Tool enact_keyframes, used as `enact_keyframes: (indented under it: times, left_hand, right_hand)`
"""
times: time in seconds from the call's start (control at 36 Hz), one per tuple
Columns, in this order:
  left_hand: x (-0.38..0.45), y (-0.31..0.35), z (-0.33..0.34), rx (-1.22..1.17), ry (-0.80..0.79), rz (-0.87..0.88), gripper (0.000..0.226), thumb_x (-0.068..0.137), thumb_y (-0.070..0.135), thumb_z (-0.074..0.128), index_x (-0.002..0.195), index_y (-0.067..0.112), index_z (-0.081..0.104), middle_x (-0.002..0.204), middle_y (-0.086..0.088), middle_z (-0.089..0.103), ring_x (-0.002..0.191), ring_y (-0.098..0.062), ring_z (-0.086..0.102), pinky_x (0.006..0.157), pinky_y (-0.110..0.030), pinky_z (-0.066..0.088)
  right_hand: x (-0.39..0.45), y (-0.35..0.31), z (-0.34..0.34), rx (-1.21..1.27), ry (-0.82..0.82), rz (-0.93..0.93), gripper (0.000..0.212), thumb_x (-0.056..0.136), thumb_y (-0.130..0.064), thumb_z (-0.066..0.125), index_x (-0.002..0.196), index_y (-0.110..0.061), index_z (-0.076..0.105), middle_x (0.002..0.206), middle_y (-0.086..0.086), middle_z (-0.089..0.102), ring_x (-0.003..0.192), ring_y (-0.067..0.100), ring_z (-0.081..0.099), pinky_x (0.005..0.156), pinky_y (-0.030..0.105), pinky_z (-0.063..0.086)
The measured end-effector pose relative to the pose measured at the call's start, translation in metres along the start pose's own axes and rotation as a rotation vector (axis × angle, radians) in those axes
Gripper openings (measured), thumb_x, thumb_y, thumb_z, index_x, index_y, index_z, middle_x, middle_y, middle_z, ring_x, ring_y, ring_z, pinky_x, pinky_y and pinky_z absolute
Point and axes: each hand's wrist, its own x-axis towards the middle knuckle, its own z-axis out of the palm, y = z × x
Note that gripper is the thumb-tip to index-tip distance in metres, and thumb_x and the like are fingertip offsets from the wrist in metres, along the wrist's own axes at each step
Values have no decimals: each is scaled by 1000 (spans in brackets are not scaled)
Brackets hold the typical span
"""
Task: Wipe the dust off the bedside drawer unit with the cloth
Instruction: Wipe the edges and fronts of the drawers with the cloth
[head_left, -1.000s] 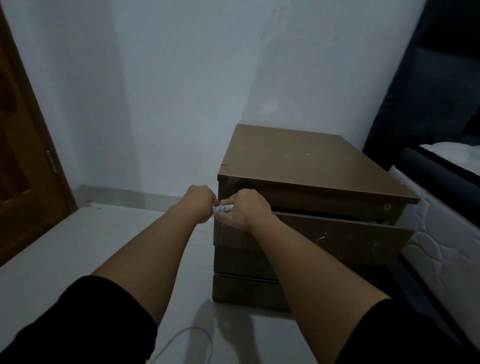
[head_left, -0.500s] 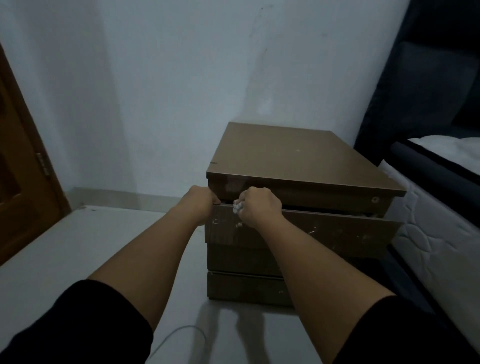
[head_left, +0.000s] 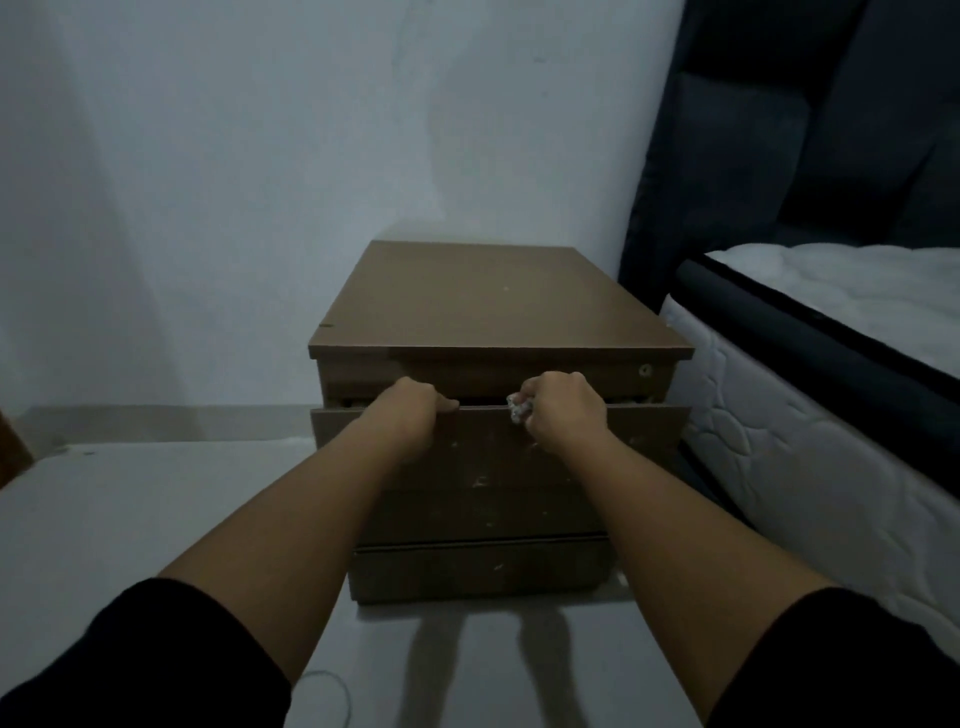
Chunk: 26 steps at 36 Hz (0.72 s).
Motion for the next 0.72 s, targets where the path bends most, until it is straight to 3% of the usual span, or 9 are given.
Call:
enact_keyframes:
  times: [0.17, 0.33, 0.47, 0.72]
  left_hand:
    - [23, 35, 6, 51, -41, 39, 51, 98, 10, 44, 145, 28, 40, 140, -11, 46, 122, -29, 53, 105, -40, 45]
    - [26, 62, 13, 147, 195, 143, 43, 94, 4, 47, 130, 24, 60, 126, -8, 59, 111, -27, 59, 93, -38, 52]
    - [26, 70, 9, 193, 255, 145, 35, 91, 3, 47, 118, 19, 65, 111, -6, 65, 102, -23, 61, 86, -36, 53]
    - [29, 72, 10, 233, 296, 160, 34, 89, 1, 51, 114, 19, 65, 111, -5, 66, 102, -24, 61, 84, -36, 52]
  right_hand:
    - [1, 49, -9, 23, 32, 74, 29, 86, -19, 60, 115, -26, 61, 111, 5, 59, 103, 23, 50, 83, 41, 53]
    - [3, 94, -14, 12, 85, 134, 29, 91, -20, 54, 118, -26, 61, 116, 6, 58, 110, 25, 47, 87, 39, 51]
    - [4, 118, -16, 10, 114, 163, 29, 90, -20, 57, 118, -25, 62, 118, 7, 58, 111, 26, 47, 84, 36, 48]
    - [5, 142, -14, 66, 182, 238, 31, 90, -19, 58, 120, -25, 61, 119, 6, 55, 112, 25, 46, 83, 35, 46]
